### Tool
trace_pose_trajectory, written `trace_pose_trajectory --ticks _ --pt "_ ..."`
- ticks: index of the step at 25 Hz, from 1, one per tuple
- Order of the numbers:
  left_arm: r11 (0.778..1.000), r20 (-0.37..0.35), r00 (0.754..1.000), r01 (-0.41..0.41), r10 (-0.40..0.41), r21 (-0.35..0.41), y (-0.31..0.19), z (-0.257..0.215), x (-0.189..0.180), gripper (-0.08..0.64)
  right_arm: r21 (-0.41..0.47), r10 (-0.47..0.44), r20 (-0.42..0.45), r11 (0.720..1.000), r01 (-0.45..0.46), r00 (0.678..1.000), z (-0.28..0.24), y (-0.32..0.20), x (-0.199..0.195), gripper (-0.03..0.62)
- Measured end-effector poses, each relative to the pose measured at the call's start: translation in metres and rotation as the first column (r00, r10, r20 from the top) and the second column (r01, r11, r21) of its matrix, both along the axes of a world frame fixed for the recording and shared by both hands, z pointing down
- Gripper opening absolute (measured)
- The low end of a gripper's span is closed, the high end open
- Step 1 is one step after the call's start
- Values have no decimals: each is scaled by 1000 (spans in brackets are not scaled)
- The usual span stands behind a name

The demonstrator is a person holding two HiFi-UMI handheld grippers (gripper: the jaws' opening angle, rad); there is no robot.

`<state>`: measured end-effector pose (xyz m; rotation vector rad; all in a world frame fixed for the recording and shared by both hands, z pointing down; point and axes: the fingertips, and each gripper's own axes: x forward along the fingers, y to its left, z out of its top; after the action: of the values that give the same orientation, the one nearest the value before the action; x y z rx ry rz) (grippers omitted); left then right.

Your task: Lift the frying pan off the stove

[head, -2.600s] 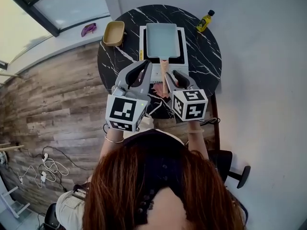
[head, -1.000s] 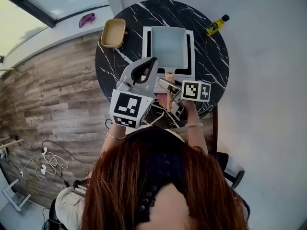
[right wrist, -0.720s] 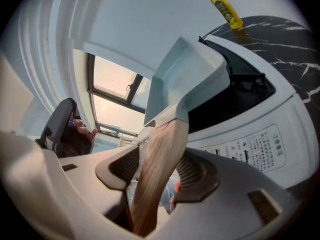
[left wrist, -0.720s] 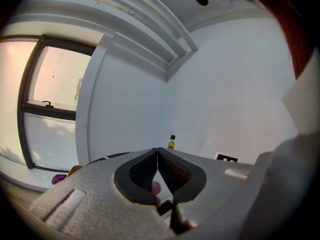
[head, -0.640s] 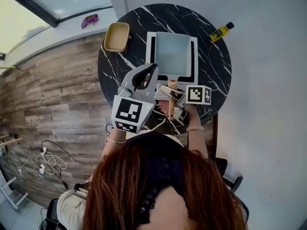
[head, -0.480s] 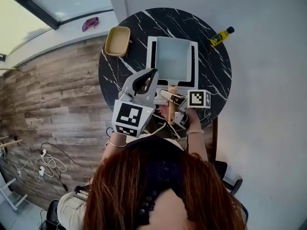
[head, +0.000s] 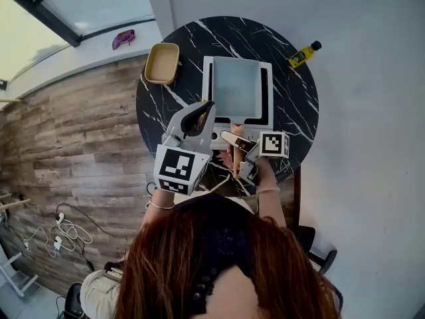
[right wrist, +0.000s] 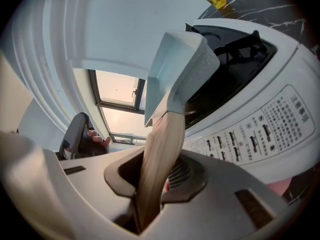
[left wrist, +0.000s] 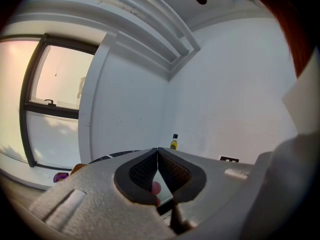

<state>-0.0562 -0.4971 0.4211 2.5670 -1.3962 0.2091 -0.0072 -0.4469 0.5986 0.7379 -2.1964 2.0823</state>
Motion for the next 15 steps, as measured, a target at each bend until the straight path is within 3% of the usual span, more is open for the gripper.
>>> trace_pose_trajectory --ticks 15 --pt "999 -14 999 36 -36 40 47 -21 -5 14 60 12 -16 998 -11 1000 -24 32 7 87"
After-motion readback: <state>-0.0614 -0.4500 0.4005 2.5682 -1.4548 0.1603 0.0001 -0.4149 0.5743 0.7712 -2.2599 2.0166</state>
